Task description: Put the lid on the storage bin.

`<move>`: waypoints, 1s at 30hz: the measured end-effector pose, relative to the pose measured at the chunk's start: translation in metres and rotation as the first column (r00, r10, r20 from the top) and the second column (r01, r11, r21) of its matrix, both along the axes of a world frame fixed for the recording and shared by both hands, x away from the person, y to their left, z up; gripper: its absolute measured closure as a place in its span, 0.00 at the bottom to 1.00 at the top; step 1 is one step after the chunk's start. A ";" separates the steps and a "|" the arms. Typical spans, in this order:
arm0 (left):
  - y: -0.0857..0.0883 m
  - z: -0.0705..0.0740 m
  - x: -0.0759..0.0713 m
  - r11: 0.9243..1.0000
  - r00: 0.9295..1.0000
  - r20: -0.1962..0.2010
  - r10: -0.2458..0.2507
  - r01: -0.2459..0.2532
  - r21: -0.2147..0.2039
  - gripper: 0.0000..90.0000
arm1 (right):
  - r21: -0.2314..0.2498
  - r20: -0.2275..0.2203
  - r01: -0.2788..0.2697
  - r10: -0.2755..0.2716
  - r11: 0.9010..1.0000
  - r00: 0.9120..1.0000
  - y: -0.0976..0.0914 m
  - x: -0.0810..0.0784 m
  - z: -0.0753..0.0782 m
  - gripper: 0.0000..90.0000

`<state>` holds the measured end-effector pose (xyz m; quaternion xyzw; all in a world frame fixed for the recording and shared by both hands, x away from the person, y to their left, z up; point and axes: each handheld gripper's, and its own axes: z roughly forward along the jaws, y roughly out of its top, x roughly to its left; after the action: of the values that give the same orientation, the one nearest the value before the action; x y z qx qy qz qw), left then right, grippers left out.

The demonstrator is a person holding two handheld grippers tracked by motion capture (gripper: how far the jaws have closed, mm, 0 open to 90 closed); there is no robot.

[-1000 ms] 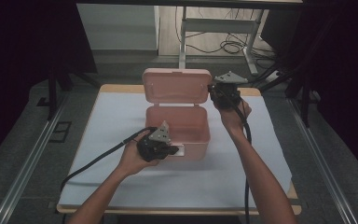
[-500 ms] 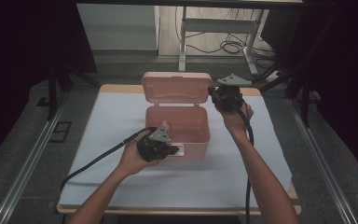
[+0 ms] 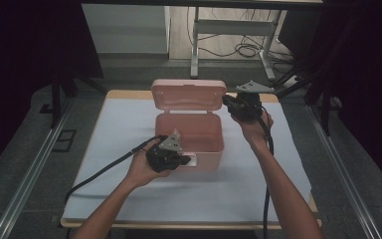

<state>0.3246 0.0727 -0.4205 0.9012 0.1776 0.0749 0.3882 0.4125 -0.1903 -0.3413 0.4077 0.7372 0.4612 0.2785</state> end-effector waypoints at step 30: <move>0.000 0.000 0.000 1.000 1.000 -0.004 0.006 -0.006 0.001 1.00 | 0.046 -0.080 -0.078 0.082 0.996 0.993 -0.011 -0.016 -0.009 0.90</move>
<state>0.3243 0.0725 -0.4202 0.9011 0.1809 0.0743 0.3871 0.3965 -0.2012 -0.3502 0.4021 0.7538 0.4704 0.2207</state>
